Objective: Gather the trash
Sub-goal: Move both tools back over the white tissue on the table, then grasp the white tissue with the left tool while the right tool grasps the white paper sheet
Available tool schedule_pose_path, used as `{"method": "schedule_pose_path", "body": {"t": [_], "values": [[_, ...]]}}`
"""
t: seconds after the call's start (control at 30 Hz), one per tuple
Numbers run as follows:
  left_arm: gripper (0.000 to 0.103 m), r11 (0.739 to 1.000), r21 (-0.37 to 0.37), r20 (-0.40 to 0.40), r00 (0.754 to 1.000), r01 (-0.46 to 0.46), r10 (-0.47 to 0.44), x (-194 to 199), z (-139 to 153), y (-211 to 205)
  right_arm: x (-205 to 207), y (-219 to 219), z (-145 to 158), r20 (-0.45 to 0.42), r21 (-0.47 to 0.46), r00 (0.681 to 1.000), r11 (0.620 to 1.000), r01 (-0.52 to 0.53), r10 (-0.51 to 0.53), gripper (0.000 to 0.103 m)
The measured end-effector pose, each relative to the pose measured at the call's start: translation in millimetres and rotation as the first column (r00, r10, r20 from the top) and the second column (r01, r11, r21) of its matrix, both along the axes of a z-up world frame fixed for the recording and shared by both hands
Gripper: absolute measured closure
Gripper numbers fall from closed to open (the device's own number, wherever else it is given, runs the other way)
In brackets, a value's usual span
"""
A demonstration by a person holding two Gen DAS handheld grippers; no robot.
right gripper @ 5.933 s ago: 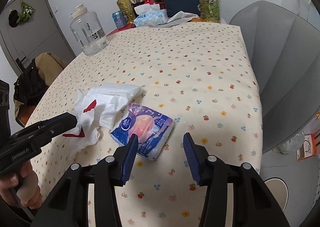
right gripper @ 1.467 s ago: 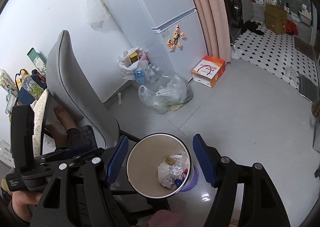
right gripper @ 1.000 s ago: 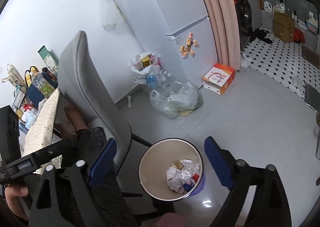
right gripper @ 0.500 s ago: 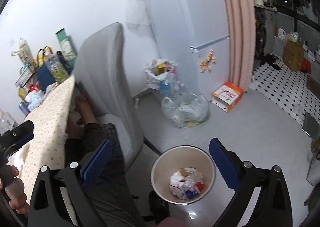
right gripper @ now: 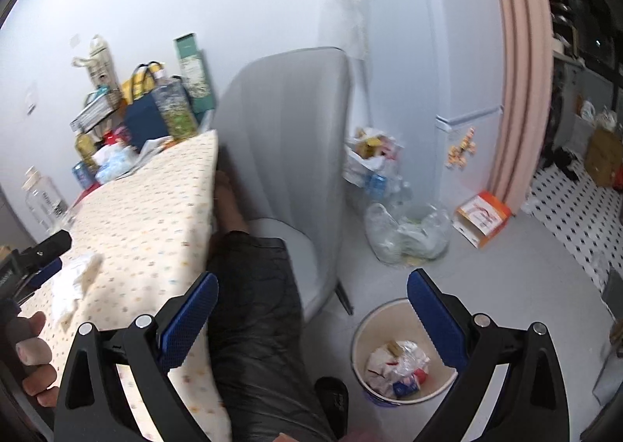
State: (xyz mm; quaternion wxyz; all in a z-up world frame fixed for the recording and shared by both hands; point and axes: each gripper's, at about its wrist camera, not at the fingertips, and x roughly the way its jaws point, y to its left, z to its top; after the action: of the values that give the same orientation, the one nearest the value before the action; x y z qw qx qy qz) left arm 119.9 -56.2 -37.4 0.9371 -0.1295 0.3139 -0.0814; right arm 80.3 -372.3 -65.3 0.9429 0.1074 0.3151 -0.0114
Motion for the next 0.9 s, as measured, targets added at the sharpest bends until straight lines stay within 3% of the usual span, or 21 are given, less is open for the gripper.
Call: {"method": "schedule_pose_path", "body": {"t": [0.23,0.37,0.53,0.63,0.9], "values": [[0.006,0.996,0.01,-0.005,0.996,-0.091,0.091,-20,-4,51,3,51,10,0.01,-0.059,0.995,0.993,-0.1,0.1,0.008],[0.006,0.99,0.037,-0.033,0.99,-0.136,0.137,-31,-11,76,6,73,13,0.01,-0.034,0.982,0.982,-0.186,0.187,0.008],[0.006,0.986,0.019,-0.015,0.986,-0.168,0.168,-54,-14,110,8,108,15,0.032,-0.035,0.952,0.952,-0.304,0.305,0.008],[0.006,0.981,-0.018,-0.046,0.98,-0.193,0.192,-63,-21,130,11,132,16,0.039,-0.078,0.942,0.941,-0.331,0.334,0.008],[0.006,0.969,-0.077,-0.106,0.968,-0.235,0.226,-87,-40,176,7,175,14,0.049,-0.03,0.899,0.9,-0.434,0.435,0.008]]}}
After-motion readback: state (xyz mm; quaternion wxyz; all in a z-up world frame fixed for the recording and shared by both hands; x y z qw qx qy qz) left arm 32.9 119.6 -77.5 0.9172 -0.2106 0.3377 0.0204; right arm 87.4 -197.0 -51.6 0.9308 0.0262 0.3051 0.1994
